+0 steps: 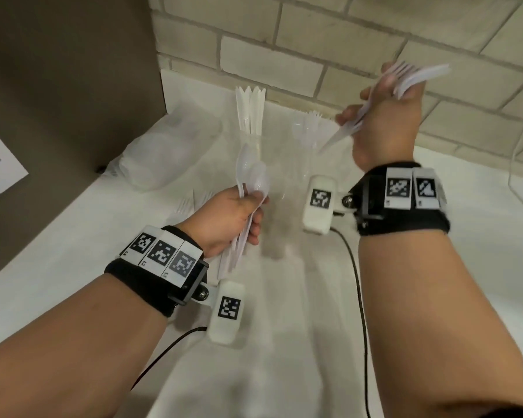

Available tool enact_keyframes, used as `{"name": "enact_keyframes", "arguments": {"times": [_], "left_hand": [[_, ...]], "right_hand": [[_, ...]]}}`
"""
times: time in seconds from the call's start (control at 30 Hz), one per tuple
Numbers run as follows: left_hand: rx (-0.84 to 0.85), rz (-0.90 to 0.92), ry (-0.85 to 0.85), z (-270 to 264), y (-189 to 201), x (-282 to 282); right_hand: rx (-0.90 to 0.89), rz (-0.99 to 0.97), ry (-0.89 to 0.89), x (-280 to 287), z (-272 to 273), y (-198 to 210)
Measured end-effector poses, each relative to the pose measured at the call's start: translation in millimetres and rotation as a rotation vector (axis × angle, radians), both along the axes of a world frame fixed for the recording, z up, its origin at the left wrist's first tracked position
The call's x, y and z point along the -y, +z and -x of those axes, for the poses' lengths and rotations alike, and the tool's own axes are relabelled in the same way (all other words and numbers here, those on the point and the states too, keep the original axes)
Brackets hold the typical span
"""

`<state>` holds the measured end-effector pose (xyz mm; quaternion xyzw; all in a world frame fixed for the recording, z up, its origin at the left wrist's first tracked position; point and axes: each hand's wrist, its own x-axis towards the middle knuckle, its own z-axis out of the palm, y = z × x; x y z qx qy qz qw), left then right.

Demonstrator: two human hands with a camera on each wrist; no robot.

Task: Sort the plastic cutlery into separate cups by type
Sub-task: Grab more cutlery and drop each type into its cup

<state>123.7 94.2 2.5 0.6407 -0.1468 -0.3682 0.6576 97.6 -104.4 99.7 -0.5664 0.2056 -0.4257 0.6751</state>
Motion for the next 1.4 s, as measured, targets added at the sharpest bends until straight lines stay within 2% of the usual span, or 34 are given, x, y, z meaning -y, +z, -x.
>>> {"name": "enact_keyframes", "arguments": {"times": [0.1,0.2,0.33,0.47,0.6,0.73,0.93,1.03,1.2,1.33,1.4], "left_hand": [[-0.013,0.025,0.033,-1,3,6],[0.039,-0.009,0.055,-2,5,13],[0.029,-0.026,0.077,-3,3,18],[0.05,-0.053,0.072,-8,-3,18],[0.028,-0.048,0.077,-12,-3,15],[0.019,-0.053,0.073,-11,-2,15],[0.046,-0.051,0.057,-7,1,15],[0.05,-0.037,0.061,-5,3,15],[0.075,-0.014,0.034,3,6,20],[0.225,0.002,-0.144,13,6,19],[0.235,0.027,-0.223,18,8,15]], "right_hand": [[0.002,0.239,-0.103,20,-22,5],[-0.036,0.326,-0.092,29,-45,-7],[-0.138,0.347,-0.049,39,-66,-30],[-0.277,0.223,-0.004,49,-80,-47],[-0.588,0.219,0.027,57,-85,-56],[-0.568,0.177,0.017,57,-84,-52],[-0.525,0.307,-0.051,46,-57,-20],[-0.514,0.36,0.075,16,-21,-5],[-0.804,0.451,0.501,-40,30,-16],[-0.741,0.434,0.572,-57,46,-35],[-0.697,0.45,0.582,-58,53,-38]]}}
